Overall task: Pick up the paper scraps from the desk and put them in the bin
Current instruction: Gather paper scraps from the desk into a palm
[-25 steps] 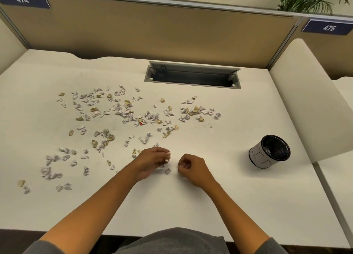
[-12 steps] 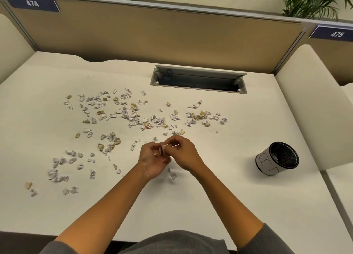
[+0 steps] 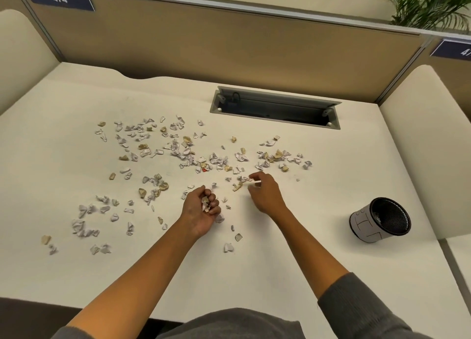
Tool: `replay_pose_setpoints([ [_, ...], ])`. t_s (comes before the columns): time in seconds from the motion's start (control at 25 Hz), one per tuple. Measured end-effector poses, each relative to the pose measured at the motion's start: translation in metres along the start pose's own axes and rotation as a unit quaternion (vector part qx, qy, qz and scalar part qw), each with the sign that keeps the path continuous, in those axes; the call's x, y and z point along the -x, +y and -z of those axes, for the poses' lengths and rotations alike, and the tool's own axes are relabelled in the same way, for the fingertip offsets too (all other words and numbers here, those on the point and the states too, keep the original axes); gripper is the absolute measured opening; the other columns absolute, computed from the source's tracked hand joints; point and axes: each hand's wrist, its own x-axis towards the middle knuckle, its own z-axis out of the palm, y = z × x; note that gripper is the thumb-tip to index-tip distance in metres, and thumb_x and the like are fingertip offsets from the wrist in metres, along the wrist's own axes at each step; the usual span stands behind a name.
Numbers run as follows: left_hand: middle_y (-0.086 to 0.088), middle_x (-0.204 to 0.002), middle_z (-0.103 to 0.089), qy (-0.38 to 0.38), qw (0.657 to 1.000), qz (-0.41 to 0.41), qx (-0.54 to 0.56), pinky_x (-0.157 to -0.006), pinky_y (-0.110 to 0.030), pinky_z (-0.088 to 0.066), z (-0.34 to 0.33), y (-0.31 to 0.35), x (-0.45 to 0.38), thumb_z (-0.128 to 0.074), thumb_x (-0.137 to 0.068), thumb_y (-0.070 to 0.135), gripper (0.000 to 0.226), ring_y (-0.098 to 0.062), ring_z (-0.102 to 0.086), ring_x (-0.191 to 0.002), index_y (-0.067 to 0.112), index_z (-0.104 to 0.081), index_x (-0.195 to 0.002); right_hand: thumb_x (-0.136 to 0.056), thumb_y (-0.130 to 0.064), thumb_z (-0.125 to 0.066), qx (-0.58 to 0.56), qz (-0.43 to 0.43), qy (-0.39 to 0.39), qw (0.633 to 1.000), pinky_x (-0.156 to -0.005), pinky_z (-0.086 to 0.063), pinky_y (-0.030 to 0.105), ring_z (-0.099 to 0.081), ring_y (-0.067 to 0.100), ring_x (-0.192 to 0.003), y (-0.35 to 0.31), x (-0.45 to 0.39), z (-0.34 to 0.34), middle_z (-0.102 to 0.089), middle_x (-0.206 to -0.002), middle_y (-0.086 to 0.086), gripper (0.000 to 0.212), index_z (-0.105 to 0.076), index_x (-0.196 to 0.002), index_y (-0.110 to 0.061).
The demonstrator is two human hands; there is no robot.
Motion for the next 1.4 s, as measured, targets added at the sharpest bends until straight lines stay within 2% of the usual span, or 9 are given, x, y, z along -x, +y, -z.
replay_pose_setpoints([
  [0.12,0.0,-0.053,-0.039,0.02,1.0,-0.018,0.0,-0.036,-0.02,-0.021,0.009,0.01,0.0,-0.039,-0.098,0.021,0.036,-0.012,-0.029,-0.047,0.013,-0.043,-0.063,-0.098,-0.015,-0.056,0.062,0.058,-0.027,0.996,-0.114,-0.028,0.028,-0.037,0.025,-0.139,0.012,-0.009,-0.012,-0.035,-0.149,0.012,0.048,-0.042,-0.143,-0.006],
  [0.2,0.0,-0.054,-0.039,0.031,0.999,-0.028,0.001,-0.036,-0.02,-0.021,0.014,0.015,0.002,-0.04,-0.097,0.021,0.035,-0.012,-0.03,-0.046,0.013,-0.043,-0.063,-0.1,-0.018,-0.051,0.091,0.097,-0.049,0.99,-0.119,-0.024,0.031,-0.03,0.024,-0.144,0.013,-0.011,-0.022,-0.031,-0.153,0.01,0.05,-0.037,-0.147,-0.007],
  [0.44,0.0,-0.051,-0.038,0.041,0.998,-0.041,-0.002,-0.037,-0.021,-0.02,0.024,0.019,0.005,-0.039,-0.097,0.021,0.035,-0.013,-0.029,-0.045,0.013,-0.042,-0.064,-0.104,-0.029,-0.042,0.123,0.195,-0.138,0.963,-0.118,-0.025,0.029,-0.028,0.016,-0.145,0.025,0.013,-0.036,-0.029,-0.157,0.002,0.04,-0.043,-0.143,-0.018],
  [0.68,0.0,-0.052,-0.037,0.041,0.999,-0.036,-0.004,-0.037,-0.021,-0.02,0.023,0.013,0.006,-0.038,-0.098,0.022,0.036,-0.013,-0.028,-0.048,0.013,-0.042,-0.064,-0.086,-0.064,-0.06,0.145,0.241,-0.228,0.932,-0.121,-0.018,0.029,-0.01,0.009,-0.151,0.028,0.05,-0.041,-0.017,-0.162,-0.007,0.083,-0.025,-0.153,-0.03],
  [0.84,0.0,-0.053,-0.038,0.039,0.998,-0.035,-0.018,-0.036,-0.021,-0.021,0.02,0.008,0.008,-0.038,-0.098,0.023,0.036,-0.013,-0.029,-0.048,0.013,-0.042,-0.064,-0.086,-0.061,-0.061,0.225,0.299,-0.259,0.89,-0.117,-0.016,0.025,-0.004,0.014,-0.153,0.034,0.063,-0.045,-0.012,-0.165,-0.002,0.083,-0.024,-0.155,-0.031],
  [0.96,0.0,-0.056,-0.038,0.043,0.998,-0.034,-0.029,-0.036,-0.021,-0.022,0.02,0.006,0.011,-0.039,-0.098,0.022,0.034,-0.013,-0.029,-0.05,0.013,-0.043,-0.065,-0.096,-0.042,-0.057,0.261,0.324,-0.252,0.874,-0.121,-0.022,0.034,-0.01,0.022,-0.153,0.038,0.067,-0.041,-0.021,-0.163,0.007,0.064,-0.034,-0.153,-0.022],
  [1.12,-0.001,-0.056,-0.039,0.049,0.997,-0.032,-0.044,-0.036,-0.021,-0.023,0.019,0.003,0.013,-0.039,-0.097,0.021,0.033,-0.014,-0.03,-0.05,0.012,-0.043,-0.066,-0.105,-0.023,-0.044,0.265,0.343,-0.204,0.878,-0.106,-0.044,0.038,-0.032,0.019,-0.146,0.044,0.07,-0.028,-0.038,-0.156,0.0,0.041,-0.049,-0.145,-0.026],
  [1.32,-0.001,-0.054,-0.042,0.056,0.996,-0.016,-0.063,-0.037,-0.021,-0.023,0.014,-0.007,0.014,-0.04,-0.096,0.019,0.032,-0.014,-0.031,-0.049,0.012,-0.045,-0.065,-0.102,-0.017,-0.048,0.277,0.356,-0.159,0.878,-0.082,-0.051,0.041,-0.057,0.027,-0.113,0.04,0.067,-0.022,-0.063,-0.125,0.006,0.031,-0.065,-0.127,-0.015],
  [1.4,-0.001,-0.054,-0.043,0.055,0.996,-0.009,-0.074,-0.038,-0.021,-0.024,0.014,-0.009,0.013,-0.041,-0.096,0.019,0.031,-0.014,-0.032,-0.049,0.013,-0.045,-0.066,-0.097,-0.013,-0.054,0.256,0.326,-0.14,0.899,-0.078,-0.048,0.035,-0.06,0.025,-0.101,0.037,0.062,-0.02,-0.067,-0.112,0.005,0.025,-0.07,-0.116,-0.013],
])
